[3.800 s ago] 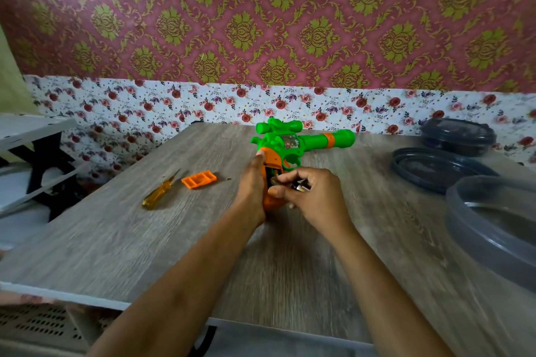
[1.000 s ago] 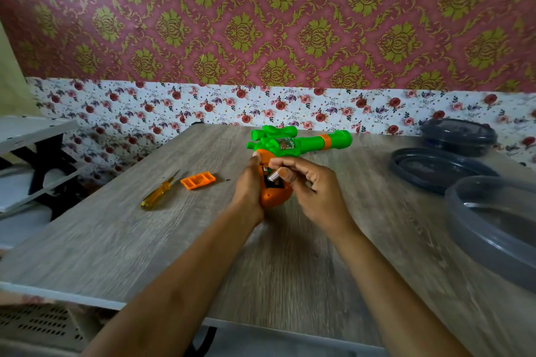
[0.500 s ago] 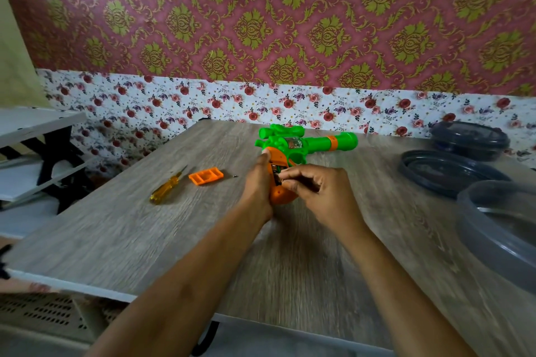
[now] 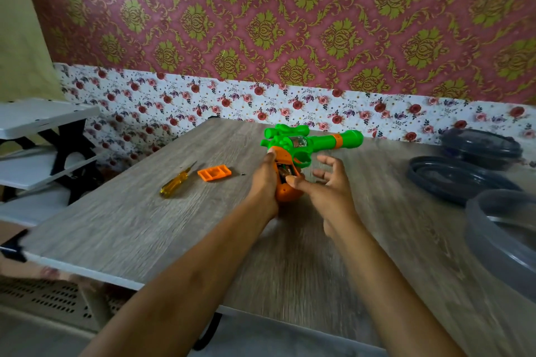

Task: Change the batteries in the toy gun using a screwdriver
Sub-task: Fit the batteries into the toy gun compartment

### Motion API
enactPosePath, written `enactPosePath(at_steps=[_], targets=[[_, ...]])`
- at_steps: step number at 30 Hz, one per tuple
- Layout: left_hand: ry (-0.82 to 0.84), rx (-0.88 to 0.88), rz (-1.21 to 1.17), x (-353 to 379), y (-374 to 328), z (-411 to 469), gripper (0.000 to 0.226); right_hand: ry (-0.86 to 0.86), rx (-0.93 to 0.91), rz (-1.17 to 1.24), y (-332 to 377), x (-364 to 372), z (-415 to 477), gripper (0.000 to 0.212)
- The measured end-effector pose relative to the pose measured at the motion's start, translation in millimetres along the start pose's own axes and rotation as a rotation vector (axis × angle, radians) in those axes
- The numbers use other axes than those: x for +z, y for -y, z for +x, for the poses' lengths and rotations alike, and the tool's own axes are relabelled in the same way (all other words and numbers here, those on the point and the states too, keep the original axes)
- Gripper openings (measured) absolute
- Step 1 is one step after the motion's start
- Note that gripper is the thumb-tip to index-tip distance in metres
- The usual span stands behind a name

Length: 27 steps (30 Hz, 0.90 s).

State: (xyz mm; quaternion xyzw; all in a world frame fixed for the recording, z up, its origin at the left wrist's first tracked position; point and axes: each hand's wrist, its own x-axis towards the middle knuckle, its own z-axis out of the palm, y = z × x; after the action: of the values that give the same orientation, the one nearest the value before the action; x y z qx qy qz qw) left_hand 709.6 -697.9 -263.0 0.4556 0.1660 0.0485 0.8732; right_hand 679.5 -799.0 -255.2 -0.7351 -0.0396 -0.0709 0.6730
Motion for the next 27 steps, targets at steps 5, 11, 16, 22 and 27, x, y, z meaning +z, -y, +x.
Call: enactPosePath(at_steps=[5,11,16,22,27], targets=[[-0.006,-0.004,-0.013,-1,-1,-1,0.041,0.082,0.352,0.158,-8,9,16,0.087],[-0.028,0.046,0.122,1,4,-7,0.048,0.035,0.375,0.234,-19,20,18,0.066],[-0.032,0.089,0.155,2,3,-10,0.052,0.061,0.359,0.268,-22,15,20,0.068],[-0.040,0.139,0.245,3,4,-11,0.048,0.136,0.275,0.296,-12,6,21,0.020],[-0.049,0.164,0.262,-1,4,-7,0.039,0.242,0.293,0.307,-14,-1,23,0.008]])
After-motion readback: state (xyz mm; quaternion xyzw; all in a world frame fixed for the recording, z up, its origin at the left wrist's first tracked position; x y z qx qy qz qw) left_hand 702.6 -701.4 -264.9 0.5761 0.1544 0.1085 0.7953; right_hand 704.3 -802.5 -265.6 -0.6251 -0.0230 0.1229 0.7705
